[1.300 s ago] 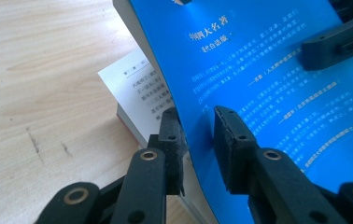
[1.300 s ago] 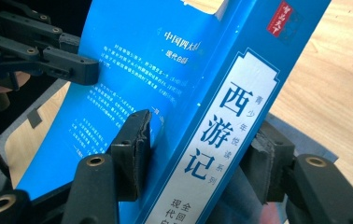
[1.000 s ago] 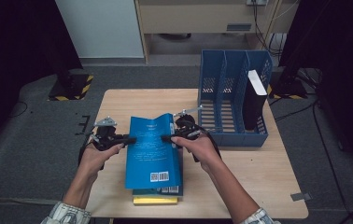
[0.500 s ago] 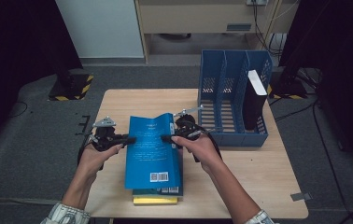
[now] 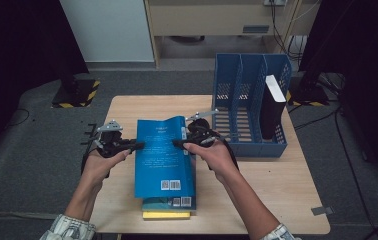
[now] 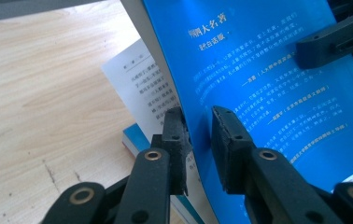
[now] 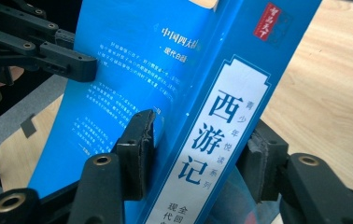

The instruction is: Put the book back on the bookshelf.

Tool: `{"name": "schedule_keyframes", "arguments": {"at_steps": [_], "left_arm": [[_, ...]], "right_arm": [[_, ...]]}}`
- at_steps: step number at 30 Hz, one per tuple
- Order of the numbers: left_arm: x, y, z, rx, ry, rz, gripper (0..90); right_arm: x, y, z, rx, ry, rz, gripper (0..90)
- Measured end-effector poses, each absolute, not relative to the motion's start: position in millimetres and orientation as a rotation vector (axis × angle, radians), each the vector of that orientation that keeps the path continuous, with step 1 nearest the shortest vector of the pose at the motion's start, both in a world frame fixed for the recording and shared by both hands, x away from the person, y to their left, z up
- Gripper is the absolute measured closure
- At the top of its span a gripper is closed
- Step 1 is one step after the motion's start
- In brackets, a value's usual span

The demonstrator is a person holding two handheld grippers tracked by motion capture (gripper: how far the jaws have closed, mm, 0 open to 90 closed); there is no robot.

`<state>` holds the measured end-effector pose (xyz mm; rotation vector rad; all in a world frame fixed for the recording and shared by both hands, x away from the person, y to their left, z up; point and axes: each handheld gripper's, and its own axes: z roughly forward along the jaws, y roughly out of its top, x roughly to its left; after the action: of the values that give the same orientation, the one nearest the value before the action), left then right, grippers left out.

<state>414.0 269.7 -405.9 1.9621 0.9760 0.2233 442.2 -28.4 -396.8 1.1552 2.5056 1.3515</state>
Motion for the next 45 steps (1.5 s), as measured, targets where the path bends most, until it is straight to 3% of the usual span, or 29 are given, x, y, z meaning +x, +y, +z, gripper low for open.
{"name": "schedule_keyframes", "arguments": {"at_steps": [7,45], "left_arm": [[420,270,-394,1.939,0.957,0.241,78.6],[438,258,-373,1.951,0.912,0.365,80.7]], "right_arm": [[443,-32,-380,1.127,2.454,1.375,53.2],[459,-40,-366,1.035,2.341,1.426,56.5]]}}
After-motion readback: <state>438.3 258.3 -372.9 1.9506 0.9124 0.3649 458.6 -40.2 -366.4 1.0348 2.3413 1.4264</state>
